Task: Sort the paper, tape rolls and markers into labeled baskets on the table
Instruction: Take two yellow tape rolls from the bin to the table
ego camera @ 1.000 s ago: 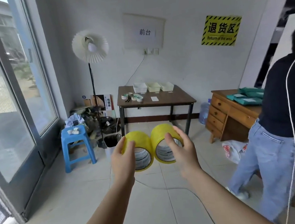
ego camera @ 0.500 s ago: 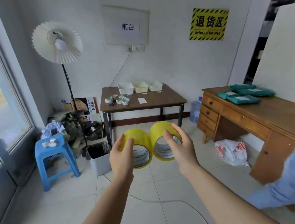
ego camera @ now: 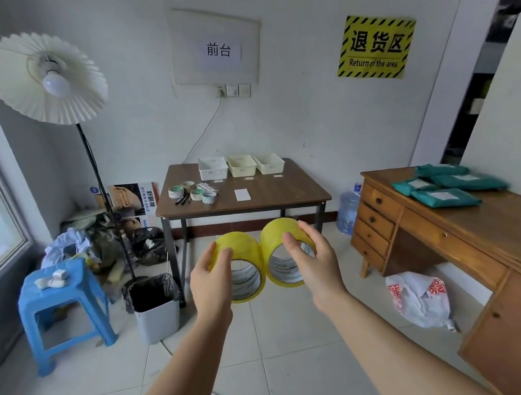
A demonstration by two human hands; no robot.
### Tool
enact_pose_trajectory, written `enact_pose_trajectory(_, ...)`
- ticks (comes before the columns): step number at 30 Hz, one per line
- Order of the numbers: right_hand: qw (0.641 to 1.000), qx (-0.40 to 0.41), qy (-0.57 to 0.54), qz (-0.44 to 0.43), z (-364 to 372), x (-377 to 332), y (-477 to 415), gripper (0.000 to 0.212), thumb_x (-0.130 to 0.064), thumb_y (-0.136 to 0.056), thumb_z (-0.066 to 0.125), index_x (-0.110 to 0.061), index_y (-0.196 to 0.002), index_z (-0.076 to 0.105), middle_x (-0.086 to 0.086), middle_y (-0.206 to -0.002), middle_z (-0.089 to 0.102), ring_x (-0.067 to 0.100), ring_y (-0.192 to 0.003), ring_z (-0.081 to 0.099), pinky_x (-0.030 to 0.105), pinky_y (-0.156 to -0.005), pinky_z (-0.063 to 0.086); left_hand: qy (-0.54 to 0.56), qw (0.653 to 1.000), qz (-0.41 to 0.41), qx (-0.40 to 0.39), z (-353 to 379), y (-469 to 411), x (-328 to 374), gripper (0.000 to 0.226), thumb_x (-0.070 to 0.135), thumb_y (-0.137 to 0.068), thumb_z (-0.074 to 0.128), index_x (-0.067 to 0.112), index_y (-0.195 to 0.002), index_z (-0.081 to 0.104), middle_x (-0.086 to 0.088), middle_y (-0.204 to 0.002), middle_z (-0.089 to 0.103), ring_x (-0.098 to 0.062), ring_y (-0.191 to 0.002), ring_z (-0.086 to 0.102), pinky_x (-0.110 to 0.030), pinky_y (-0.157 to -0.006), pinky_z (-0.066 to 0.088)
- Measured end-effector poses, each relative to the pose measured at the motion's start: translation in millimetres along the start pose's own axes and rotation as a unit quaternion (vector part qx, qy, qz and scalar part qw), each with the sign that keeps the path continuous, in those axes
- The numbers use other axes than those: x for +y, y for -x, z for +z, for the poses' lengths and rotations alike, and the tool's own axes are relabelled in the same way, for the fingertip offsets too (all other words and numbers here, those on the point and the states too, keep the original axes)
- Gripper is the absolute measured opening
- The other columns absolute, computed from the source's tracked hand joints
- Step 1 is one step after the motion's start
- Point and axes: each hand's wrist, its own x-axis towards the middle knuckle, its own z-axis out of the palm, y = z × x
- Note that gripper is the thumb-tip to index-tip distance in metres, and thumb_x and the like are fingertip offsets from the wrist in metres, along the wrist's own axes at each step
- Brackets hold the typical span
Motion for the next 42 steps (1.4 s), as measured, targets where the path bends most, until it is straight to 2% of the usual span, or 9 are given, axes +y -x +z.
enact_pose_trajectory(5, 1.0, 0.014, 0.005, 0.001, 11, 19, -69, 0.054, -0.051, -0.081, 0.068, -0.04, -0.131, 0.052, -0.013, -0.142, 0.047, 0.011, -0.132, 0.043, 0.042, -0.112, 0.038, -0.011, 1.0, -0.001, 0.006, 38, -59, -8, 0.049, 0.026, -0.084, 0.062, 0.024, -0.133, 0.057, 0.0, -0.129, 0.06, -0.015, -0.109, 0.054, -0.031, -0.092, 0.041)
enact_pose_trajectory(9, 1.0, 0.025, 0.01, -0.004, 27, 30, -133, 0.051, -0.051, -0.082, 0.067, -0.041, -0.13, 0.052, -0.013, -0.14, 0.048, 0.011, -0.131, 0.044, 0.041, -0.11, 0.04, -0.011, 1.0, 0.009, -0.009, 68, -122, -12, 0.049, 0.024, -0.085, 0.061, 0.023, -0.134, 0.056, 0.001, -0.133, 0.058, -0.013, -0.11, 0.052, -0.028, -0.088, 0.035)
enact_pose_trajectory(17, 0.999, 0.04, 0.001, -0.006, 62, 39, -249, 0.05, -0.05, -0.083, 0.067, -0.041, -0.129, 0.053, -0.015, -0.14, 0.047, 0.008, -0.128, 0.043, 0.034, -0.106, 0.041, -0.027, 0.999, 0.011, -0.035, 121, -242, -5, 0.05, 0.026, -0.085, 0.061, 0.023, -0.134, 0.055, 0.002, -0.134, 0.058, -0.014, -0.113, 0.051, -0.03, -0.093, 0.038)
enact_pose_trajectory(20, 0.999, 0.043, -0.003, -0.009, 70, 45, -287, 0.05, -0.048, -0.084, 0.067, -0.039, -0.131, 0.052, -0.014, -0.14, 0.047, 0.006, -0.126, 0.043, 0.03, -0.103, 0.041, -0.037, 0.999, 0.005, -0.031, 141, -277, -4, 0.05, 0.027, -0.084, 0.062, 0.023, -0.134, 0.056, 0.002, -0.134, 0.058, -0.017, -0.119, 0.052, -0.035, -0.101, 0.041)
enact_pose_trajectory(23, 0.999, 0.044, -0.004, -0.007, 76, 52, -324, 0.05, -0.047, -0.084, 0.067, -0.037, -0.132, 0.052, -0.014, -0.139, 0.046, 0.003, -0.121, 0.042, 0.028, -0.101, 0.04, -0.039, 0.999, 0.0, -0.029, 160, -309, -8, 0.05, 0.028, -0.083, 0.062, 0.024, -0.133, 0.057, 0.001, -0.133, 0.058, -0.019, -0.119, 0.052, -0.036, -0.102, 0.041)
enact_pose_trajectory(27, 0.999, 0.043, -0.011, 0.002, 77, 68, -377, 0.051, -0.047, -0.084, 0.068, -0.038, -0.132, 0.052, -0.013, -0.139, 0.046, 0.004, -0.121, 0.041, 0.03, -0.104, 0.041, -0.037, 0.999, -0.003, -0.033, 192, -350, -17, 0.049, 0.028, -0.084, 0.061, 0.025, -0.133, 0.057, 0.001, -0.132, 0.059, -0.018, -0.115, 0.053, -0.032, -0.095, 0.04)
enact_pose_trajectory(33, 0.999, 0.031, -0.02, 0.011, 69, 93, -472, 0.052, -0.048, -0.082, 0.069, -0.039, -0.13, 0.053, -0.011, -0.14, 0.047, 0.01, -0.13, 0.042, 0.037, -0.109, 0.039, -0.025, 0.999, -0.002, -0.02, 257, -413, -32, 0.049, 0.026, -0.085, 0.061, 0.023, -0.134, 0.056, 0.001, -0.131, 0.059, -0.014, -0.107, 0.052, -0.03, -0.09, 0.037)
enact_pose_trajectory(38, 1.0, 0.011, -0.006, 0.011, 54, 110, -556, 0.054, -0.053, -0.079, 0.069, -0.041, -0.129, 0.053, -0.008, -0.141, 0.047, 0.013, -0.131, 0.044, 0.041, -0.11, 0.041, -0.025, 1.0, -0.012, -0.002, 319, -464, -45, 0.049, 0.026, -0.084, 0.062, 0.023, -0.133, 0.057, 0.0, -0.132, 0.059, -0.015, -0.107, 0.054, -0.032, -0.094, 0.042)
enact_pose_trajectory(42, 1.0, -0.011, 0.006, 0.019, 46, 120, -614, 0.053, -0.051, -0.081, 0.068, -0.04, -0.13, 0.052, -0.008, -0.141, 0.046, 0.012, -0.131, 0.043, 0.039, -0.109, 0.041, -0.018, 0.999, -0.025, 0.018, 360, -500, -56, 0.048, 0.026, -0.085, 0.062, 0.022, -0.133, 0.057, 0.003, -0.131, 0.058, -0.014, -0.102, 0.052, -0.03, -0.088, 0.039)
